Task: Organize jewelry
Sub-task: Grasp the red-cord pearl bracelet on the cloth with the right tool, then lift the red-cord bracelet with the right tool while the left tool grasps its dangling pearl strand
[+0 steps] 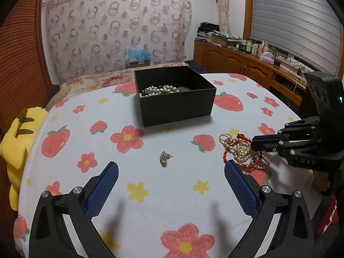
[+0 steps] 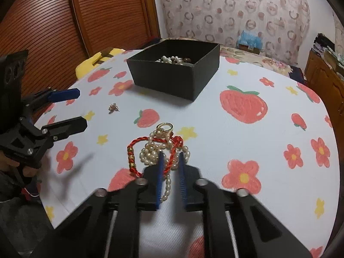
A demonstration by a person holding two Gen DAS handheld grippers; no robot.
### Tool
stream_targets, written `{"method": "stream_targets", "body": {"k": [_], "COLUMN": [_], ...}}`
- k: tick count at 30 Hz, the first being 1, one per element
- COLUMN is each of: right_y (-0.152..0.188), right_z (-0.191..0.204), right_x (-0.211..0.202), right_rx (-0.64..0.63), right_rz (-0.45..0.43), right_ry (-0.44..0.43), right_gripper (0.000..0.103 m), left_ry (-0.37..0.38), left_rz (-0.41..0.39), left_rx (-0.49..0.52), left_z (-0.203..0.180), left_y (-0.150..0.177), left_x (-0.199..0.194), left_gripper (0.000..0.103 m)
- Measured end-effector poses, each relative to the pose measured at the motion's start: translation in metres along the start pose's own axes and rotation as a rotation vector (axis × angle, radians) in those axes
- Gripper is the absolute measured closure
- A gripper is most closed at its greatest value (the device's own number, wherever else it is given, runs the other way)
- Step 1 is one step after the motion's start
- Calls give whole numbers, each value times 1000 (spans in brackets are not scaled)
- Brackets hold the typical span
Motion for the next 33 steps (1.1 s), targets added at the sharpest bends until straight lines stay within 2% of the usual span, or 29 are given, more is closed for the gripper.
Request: {"method": "stream_targets", "body": {"k": [4,19,33], "right_y": [-4,-50,-73], "right_z": [5,18,13], "right_x": [-9,-77,-117], "right_rx": [-22,-39,-57], "right_rz": [-21,-230,-326], "right_ry": [-3,-15,19], "right_gripper": [100,100,100], "left_ry": [1,9,32], "left_rz": [1,18,23], "left_rx": [-2,-6,-4], "left_z": [0,-3,-14], "left_y": [2,8,8], "left_x": [0,4,5], "left_gripper": [8,8,8]}}
Point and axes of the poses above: each gripper's, at about its wrist camera, not at the fingertips, and x roughly the way its jaws point, z to its left, y to its underside, the point moved 10 cm from there along x, roughly the way its jaws point
